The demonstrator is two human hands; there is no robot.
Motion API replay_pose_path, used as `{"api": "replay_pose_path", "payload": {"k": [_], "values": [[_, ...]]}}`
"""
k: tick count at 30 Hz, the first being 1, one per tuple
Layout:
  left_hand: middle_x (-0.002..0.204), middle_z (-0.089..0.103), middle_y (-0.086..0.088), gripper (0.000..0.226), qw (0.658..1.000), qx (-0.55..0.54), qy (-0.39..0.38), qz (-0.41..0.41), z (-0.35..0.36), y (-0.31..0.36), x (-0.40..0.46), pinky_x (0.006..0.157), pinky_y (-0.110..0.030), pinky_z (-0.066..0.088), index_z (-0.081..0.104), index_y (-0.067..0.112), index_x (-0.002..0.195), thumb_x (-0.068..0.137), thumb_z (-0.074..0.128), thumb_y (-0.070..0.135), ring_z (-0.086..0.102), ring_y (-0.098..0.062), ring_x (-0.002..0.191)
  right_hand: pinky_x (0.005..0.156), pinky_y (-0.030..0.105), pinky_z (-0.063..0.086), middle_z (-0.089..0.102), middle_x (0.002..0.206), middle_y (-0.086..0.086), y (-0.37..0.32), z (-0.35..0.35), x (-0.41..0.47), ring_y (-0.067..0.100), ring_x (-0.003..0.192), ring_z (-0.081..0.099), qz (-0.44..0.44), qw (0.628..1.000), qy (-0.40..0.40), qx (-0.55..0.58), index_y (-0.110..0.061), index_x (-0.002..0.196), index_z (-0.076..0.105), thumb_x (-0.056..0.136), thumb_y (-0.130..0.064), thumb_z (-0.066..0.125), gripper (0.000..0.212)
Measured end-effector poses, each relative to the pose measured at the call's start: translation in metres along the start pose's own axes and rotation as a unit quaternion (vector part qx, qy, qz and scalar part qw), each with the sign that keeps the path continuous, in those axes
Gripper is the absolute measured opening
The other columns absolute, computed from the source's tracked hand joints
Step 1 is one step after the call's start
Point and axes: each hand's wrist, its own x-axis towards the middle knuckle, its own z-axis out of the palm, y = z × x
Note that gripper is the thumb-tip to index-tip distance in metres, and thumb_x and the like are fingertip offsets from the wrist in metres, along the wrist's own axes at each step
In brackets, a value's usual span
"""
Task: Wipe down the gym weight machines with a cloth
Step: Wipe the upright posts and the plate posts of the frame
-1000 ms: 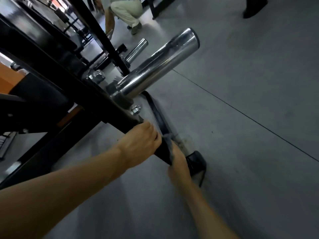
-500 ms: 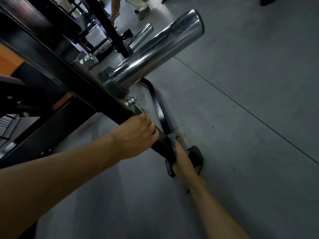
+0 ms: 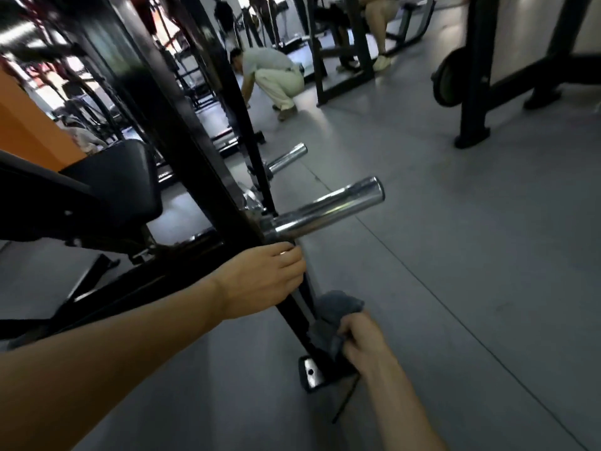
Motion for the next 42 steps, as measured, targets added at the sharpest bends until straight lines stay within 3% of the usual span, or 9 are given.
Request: {"api": "replay_pose_path", "payload": {"k": [4,10,13,16,19,24,30,36,42], "values": [[0.145,0.052,-0.020,0.047,0.995,0.042,-0.005,-0.091,-0.032,-0.043,-0.026,0.123,-0.048,0.026,0.055,0.000,0.140,0.098,0.045,0.018,0.044,-0.038,0.139,0.034,0.031,0.041,0.033,0.064,0.008,-0.074,0.023,-0.062,0.021,0.032,0.034,-0.135,0.983,-0.019,0.122,0.014,0.101,0.053,0.071,0.023,0.028,0.040],[0.165,0.016,-0.025,0.068,0.971,0.104,-0.093,-0.192,-0.052,-0.082,-0.049,0.125,-0.055,-0.010,0.020,-0.005,0.157,0.102,0.027,0.034,0.007,-0.041,0.154,0.069,0.037,0.049,0.060,0.096,0.007,-0.134,0.079,-0.142,0.021,0.076,0.059,-0.436,0.899,-0.046,-0.011,-0.013,0.126,0.055,0.079,0.022,0.038,0.061],[0.161,0.024,-0.022,0.080,0.963,0.092,-0.126,-0.219,-0.050,-0.096,-0.054,0.123,-0.058,-0.011,0.027,0.000,0.155,0.097,0.029,0.056,0.009,-0.043,0.152,0.118,0.027,0.024,0.038,0.149,-0.016,-0.128,0.115,-0.140,-0.001,0.139,0.034,-0.559,0.716,-0.091,-0.408,-0.028,0.153,0.030,0.083,0.003,0.052,0.079],[0.147,0.039,-0.012,0.078,0.973,0.064,-0.123,-0.186,-0.042,-0.105,-0.055,0.124,-0.059,-0.004,0.042,0.013,0.144,0.093,0.040,0.071,0.025,-0.038,0.144,0.124,0.048,-0.011,0.008,0.169,-0.007,-0.124,0.123,-0.123,0.013,0.155,-0.006,-0.444,0.476,-0.071,-0.756,-0.020,0.162,0.009,0.093,-0.043,0.045,0.081],[0.145,0.040,-0.012,0.080,0.974,0.068,-0.109,-0.185,-0.034,-0.106,-0.053,0.124,-0.059,-0.006,0.044,0.014,0.143,0.091,0.043,0.074,0.026,-0.037,0.144,0.124,0.048,0.015,0.034,0.159,0.008,-0.148,0.116,-0.124,0.030,0.151,0.023,-0.457,0.555,-0.146,-0.680,-0.012,0.156,0.030,0.088,-0.016,0.063,0.076],[0.140,0.045,-0.009,0.078,0.976,0.079,-0.091,-0.179,-0.034,-0.106,-0.055,0.118,-0.060,-0.015,0.047,0.014,0.141,0.093,0.039,0.074,0.031,-0.036,0.141,0.115,0.041,0.025,0.048,0.144,0.002,-0.149,0.147,-0.104,0.026,0.137,0.040,-0.426,0.281,0.003,-0.860,-0.018,0.143,0.038,0.075,-0.028,0.083,0.083],[0.140,0.045,-0.010,0.077,0.976,0.069,-0.099,-0.182,-0.035,-0.106,-0.057,0.120,-0.060,-0.011,0.048,0.012,0.140,0.093,0.039,0.074,0.032,-0.036,0.140,0.089,0.036,0.044,0.061,0.098,-0.004,-0.153,0.123,-0.081,0.023,0.094,0.060,-0.548,0.296,0.079,-0.778,-0.023,0.111,0.055,0.061,-0.010,0.087,0.061],[0.146,0.038,-0.011,0.076,0.972,0.046,-0.124,-0.192,-0.043,-0.104,-0.055,0.122,-0.057,-0.006,0.041,0.012,0.146,0.096,0.041,0.069,0.025,-0.037,0.144,0.095,0.038,0.038,0.058,0.099,0.002,-0.200,0.064,-0.069,0.028,0.098,0.058,-0.527,0.319,0.222,-0.756,-0.016,0.110,0.057,0.067,-0.006,0.081,0.049],[0.149,0.036,-0.013,0.075,0.970,0.043,-0.128,-0.203,-0.048,-0.100,-0.055,0.121,-0.058,-0.009,0.039,0.012,0.148,0.096,0.044,0.066,0.022,-0.038,0.147,0.107,0.044,0.043,0.063,0.106,0.004,-0.106,0.135,-0.083,0.028,0.106,0.059,-0.550,0.341,0.114,-0.754,-0.016,0.114,0.057,0.060,-0.012,0.087,0.062]]}}
